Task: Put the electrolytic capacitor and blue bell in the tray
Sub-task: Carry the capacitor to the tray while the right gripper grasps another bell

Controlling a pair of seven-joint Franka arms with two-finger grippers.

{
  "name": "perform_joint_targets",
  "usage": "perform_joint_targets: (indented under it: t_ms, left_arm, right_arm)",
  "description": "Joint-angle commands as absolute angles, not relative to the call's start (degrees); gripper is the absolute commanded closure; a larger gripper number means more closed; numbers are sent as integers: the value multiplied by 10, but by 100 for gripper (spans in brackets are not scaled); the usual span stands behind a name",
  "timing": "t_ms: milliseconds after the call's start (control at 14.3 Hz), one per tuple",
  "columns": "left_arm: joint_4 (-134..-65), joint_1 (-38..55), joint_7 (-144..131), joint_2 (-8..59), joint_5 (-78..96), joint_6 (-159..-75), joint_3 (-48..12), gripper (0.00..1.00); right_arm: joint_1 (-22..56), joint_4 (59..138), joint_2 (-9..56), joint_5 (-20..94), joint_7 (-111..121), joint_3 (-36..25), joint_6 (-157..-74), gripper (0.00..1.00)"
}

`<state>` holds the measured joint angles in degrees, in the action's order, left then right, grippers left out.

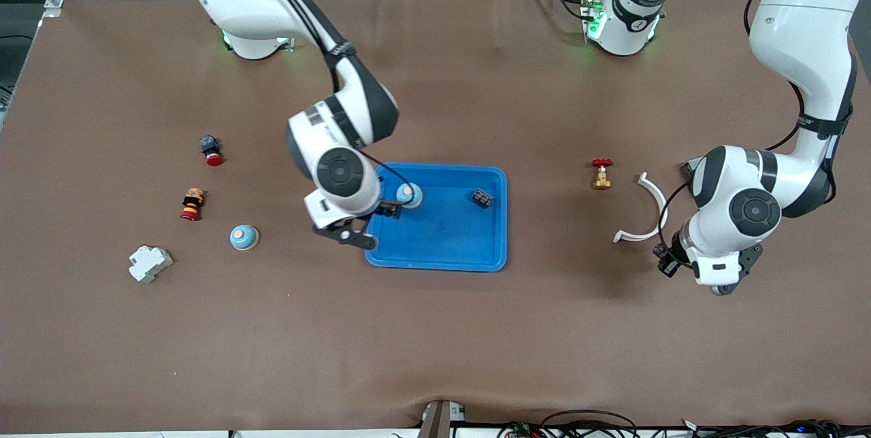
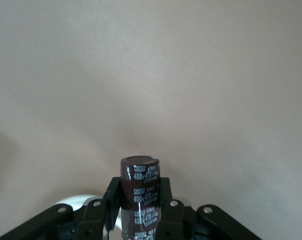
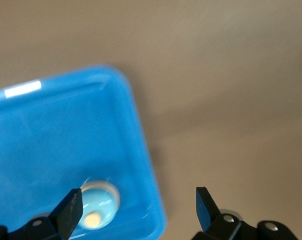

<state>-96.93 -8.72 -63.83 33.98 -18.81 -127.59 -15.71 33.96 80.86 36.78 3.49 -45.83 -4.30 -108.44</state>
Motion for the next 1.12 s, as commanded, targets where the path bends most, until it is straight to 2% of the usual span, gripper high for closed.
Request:
perform_joint_targets:
  t_ms: [0,351,631,1052]
  left_arm:
    - [-935,-48,-674,335,-162,-1226,-164,100]
    - [-928,52,-799,349,-161,-1234,-164,100]
    - [-885,141,-902,380,-163,-1239,-163,100]
    - [-853,226,-976,417,-174,-1277,-156,100]
  right_arm:
    - [309,839,332,-2,-400,-36,-1080,0]
    - [223,897,294,-3,-232,-37,-1098,0]
    - [172,1003,251,-4,-138,-37,-1200,0]
    - [120,1092,223,-4,-55,-38,-1287,0]
